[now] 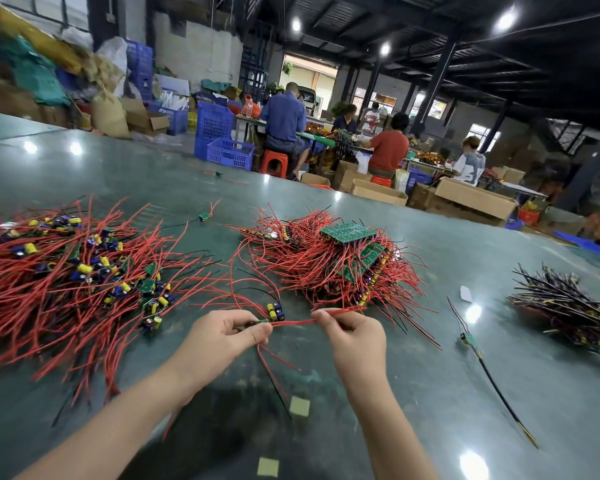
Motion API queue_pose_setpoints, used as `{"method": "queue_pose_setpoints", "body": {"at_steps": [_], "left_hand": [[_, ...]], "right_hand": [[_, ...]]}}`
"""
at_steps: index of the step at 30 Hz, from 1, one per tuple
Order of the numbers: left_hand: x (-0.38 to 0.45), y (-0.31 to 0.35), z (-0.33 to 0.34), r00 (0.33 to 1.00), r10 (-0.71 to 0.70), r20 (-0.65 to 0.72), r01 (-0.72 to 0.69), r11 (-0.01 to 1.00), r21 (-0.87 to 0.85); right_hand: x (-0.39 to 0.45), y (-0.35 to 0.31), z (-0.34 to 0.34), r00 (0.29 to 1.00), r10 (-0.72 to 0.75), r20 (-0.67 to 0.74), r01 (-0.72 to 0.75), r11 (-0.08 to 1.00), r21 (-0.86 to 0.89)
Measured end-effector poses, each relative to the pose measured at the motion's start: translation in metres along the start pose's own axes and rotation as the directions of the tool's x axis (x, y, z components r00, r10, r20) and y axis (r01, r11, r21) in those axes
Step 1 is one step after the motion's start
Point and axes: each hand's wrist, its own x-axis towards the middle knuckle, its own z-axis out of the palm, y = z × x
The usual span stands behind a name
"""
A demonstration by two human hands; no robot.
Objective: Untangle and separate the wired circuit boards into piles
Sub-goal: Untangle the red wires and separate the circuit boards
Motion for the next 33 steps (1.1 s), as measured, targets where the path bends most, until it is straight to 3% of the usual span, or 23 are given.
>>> {"method": "queue_pose_setpoints", "body": {"at_steps": [3, 7, 8, 12, 14, 16, 18, 21, 24, 27, 30, 33], "left_hand": [[0.001, -0.005, 0.001, 0.999, 0.039, -0.028, -0.037, 0.997, 0.071], [0.003, -0.007, -0.005, 0.997, 0.064, -0.048, -0.058, 0.991, 0.117], [0.003, -0.007, -0.007, 0.996, 0.07, -0.056, -0.063, 0.991, 0.12], [0.004, -0.008, -0.004, 0.993, 0.11, -0.045, -0.098, 0.97, 0.223], [0.003, -0.006, -0.003, 0.992, 0.114, -0.058, -0.094, 0.958, 0.271], [0.003, -0.005, -0.006, 0.993, 0.095, -0.063, -0.077, 0.968, 0.24], [0.003, -0.005, -0.009, 0.996, 0.071, -0.061, -0.057, 0.977, 0.203], [0.002, -0.002, -0.008, 0.999, 0.034, -0.036, -0.027, 0.981, 0.193], [-0.001, 0.006, -0.003, 0.997, -0.051, 0.059, 0.048, 0.998, 0.05], [-0.004, 0.011, -0.004, 0.966, -0.177, 0.189, 0.21, 0.963, -0.17], [-0.005, 0.012, -0.006, 0.919, -0.257, 0.299, 0.356, 0.867, -0.349], [0.0, 0.013, -0.007, 0.928, -0.224, 0.297, 0.368, 0.668, -0.646]], "right_hand": [[-0.001, 0.0, 0.002, 0.996, -0.08, -0.033, 0.078, 0.995, -0.064], [0.004, 0.002, -0.005, 0.984, 0.174, 0.026, -0.175, 0.945, 0.277], [0.005, 0.004, -0.007, 0.981, 0.193, 0.029, -0.194, 0.942, 0.274], [0.006, 0.006, -0.007, 0.996, 0.057, -0.071, -0.06, 0.997, -0.041], [0.006, 0.006, -0.007, 0.995, -0.009, -0.102, 0.001, 0.997, -0.073], [0.006, 0.005, -0.008, 0.995, 0.004, -0.105, 0.0, 0.999, 0.037], [0.006, 0.006, -0.008, 0.993, 0.084, -0.08, -0.066, 0.976, 0.21], [0.006, 0.005, -0.007, 0.98, 0.191, -0.056, -0.161, 0.928, 0.337], [0.009, 0.007, -0.008, 0.963, 0.268, 0.004, -0.236, 0.842, 0.485], [0.01, 0.008, -0.008, 0.974, 0.227, -0.012, -0.193, 0.856, 0.48], [0.009, 0.004, -0.008, 0.989, 0.147, -0.026, -0.116, 0.862, 0.493], [0.009, -0.001, -0.008, 0.981, 0.196, 0.006, -0.17, 0.834, 0.525]]}}
